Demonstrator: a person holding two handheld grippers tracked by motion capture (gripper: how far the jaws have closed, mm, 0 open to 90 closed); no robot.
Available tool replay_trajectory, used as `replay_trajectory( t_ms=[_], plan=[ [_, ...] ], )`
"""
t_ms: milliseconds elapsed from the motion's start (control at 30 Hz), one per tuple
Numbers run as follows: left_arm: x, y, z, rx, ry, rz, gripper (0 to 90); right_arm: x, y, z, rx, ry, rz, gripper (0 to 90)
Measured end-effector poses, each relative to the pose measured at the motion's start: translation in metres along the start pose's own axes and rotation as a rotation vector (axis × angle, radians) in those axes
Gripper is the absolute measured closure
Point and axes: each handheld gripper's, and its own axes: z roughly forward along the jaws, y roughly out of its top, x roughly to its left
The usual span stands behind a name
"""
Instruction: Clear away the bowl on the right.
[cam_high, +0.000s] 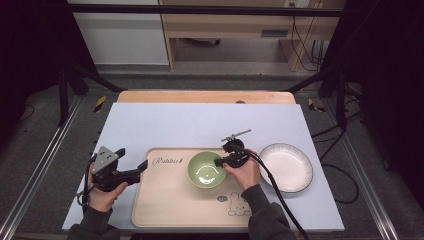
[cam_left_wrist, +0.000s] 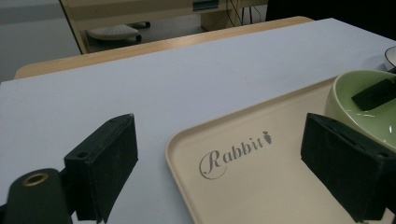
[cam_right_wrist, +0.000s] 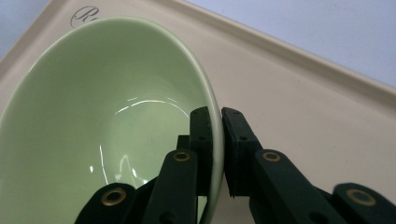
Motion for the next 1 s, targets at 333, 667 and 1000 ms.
replay_trajectory(
  t_ms=[333,667,1000],
  plan=[
    [0.0,0.0,0.0,0.001,-0.001,0.0,10.7,-0.0038,-0.001,0.004,0.004,-0.008,-0.019,84.0],
    [0.0002,-0.0001,-0.0004,0.0,-0.001,0.0,10.7,-0.0035,-0.0016,0.0051,-0.008,-0.019,-0.045,79.4],
    [0.001,0.0006,-0.0019,-0.009,0.001,-0.005,10.6,0.0007,-0.0025,-0.0017,-0.081,-0.103,-0.101,53.2]
  ],
)
